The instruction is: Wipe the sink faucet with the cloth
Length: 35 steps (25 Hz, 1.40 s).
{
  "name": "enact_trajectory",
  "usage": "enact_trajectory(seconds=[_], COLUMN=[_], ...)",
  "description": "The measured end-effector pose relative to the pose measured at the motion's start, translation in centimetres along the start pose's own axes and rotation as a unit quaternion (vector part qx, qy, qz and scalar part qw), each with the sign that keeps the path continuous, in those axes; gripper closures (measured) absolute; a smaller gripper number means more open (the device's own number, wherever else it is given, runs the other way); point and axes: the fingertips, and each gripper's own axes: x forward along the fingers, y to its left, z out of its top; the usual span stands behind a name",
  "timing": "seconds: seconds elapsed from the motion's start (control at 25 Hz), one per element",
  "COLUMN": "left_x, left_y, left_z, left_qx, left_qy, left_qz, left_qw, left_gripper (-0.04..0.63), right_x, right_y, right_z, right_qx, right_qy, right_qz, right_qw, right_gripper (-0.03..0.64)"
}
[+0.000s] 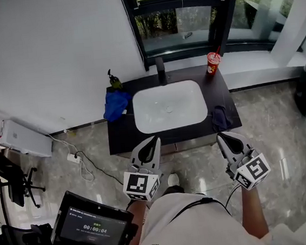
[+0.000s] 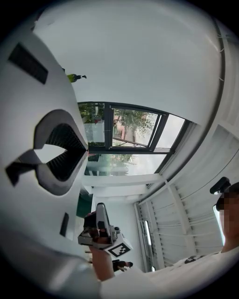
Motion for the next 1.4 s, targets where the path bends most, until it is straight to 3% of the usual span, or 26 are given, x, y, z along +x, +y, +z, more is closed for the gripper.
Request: enact_trajectory(seconds=[0.28,0.6,0.96,1.24,1.4], left_x=[3.9,6.8,12.2,15.4,16.3], left_y=[5.5,9.2,9.8,9.4,8.5], left_z=[1.3,0.0,0.8,0.7,-0.5], left_qx=[0.004,-0.016,-0.01,-0.005,-0.008], left_qy=[-0.011,-0.002,0.004,0.017,0.033], left_qz=[-0.03,-0.014,0.013,0.048,0.046], left_qw=[0.9995,0.9998,0.9999,0.9987,0.9983], left_gripper=[0.601,0.601,0.601,0.601,0.601], right_x=[5.2,10.0,14.2,16.7,17.5], right_y=[-1.0,-3.3,-8.1,-10.5,-11.3], right_z=[0.0,-0.3,-0.1,-1.0,-1.1], right_qx=[0.012,0.012,0.011,0.009,0.005], right_qy=[0.014,0.028,0.028,0.029,0.027], right_qz=[-0.017,-0.006,0.037,0.1,0.108], right_qw=[1.0,1.0,0.999,0.995,0.994], right_gripper=[0.611,0.611,0.611,0.611,0.611])
